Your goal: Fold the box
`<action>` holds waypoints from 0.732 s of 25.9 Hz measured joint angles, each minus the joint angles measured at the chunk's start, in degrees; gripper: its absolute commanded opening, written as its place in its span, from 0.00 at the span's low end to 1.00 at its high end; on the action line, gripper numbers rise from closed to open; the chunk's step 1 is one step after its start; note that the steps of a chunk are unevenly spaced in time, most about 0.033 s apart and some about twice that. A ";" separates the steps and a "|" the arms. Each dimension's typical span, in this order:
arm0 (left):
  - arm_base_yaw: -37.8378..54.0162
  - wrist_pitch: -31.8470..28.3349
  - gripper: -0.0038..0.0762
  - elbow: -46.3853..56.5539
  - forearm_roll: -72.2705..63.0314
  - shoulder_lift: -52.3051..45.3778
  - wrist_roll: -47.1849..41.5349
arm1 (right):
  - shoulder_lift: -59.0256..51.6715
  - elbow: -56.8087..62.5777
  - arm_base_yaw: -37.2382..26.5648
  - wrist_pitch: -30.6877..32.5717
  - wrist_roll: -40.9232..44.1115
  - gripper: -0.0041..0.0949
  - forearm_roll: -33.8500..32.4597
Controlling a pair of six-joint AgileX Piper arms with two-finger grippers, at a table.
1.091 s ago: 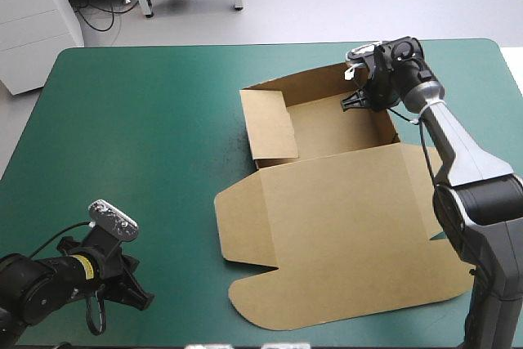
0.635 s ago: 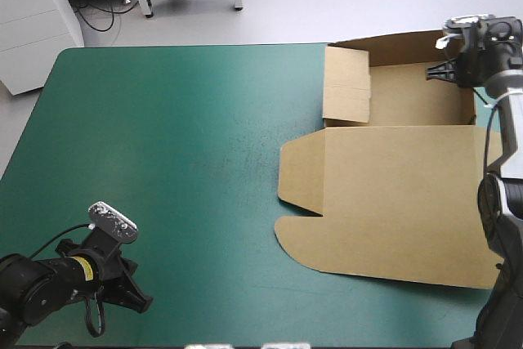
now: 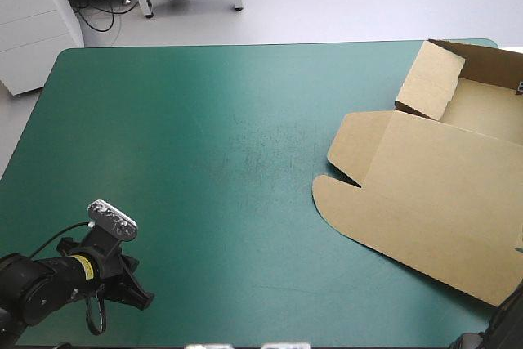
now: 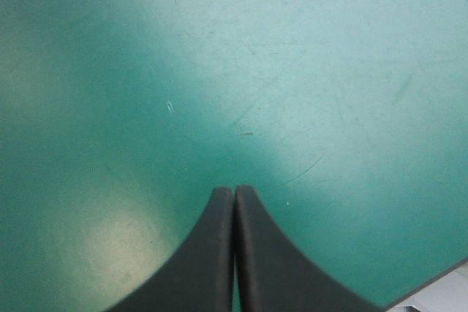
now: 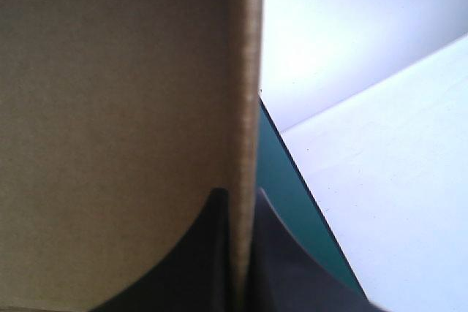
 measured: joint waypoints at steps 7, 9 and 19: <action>0.00 -0.03 0.01 0.00 -1.46 0.00 0.00 | 0.75 0.00 -0.11 -0.81 -1.20 0.77 0.75; 0.00 0.02 0.01 0.00 -1.49 0.00 0.00 | 0.75 0.00 -0.11 -0.76 -1.60 0.99 0.75; 0.00 0.02 0.01 0.00 -1.72 0.00 -0.02 | 0.06 0.00 -0.11 -0.30 -2.04 0.98 1.09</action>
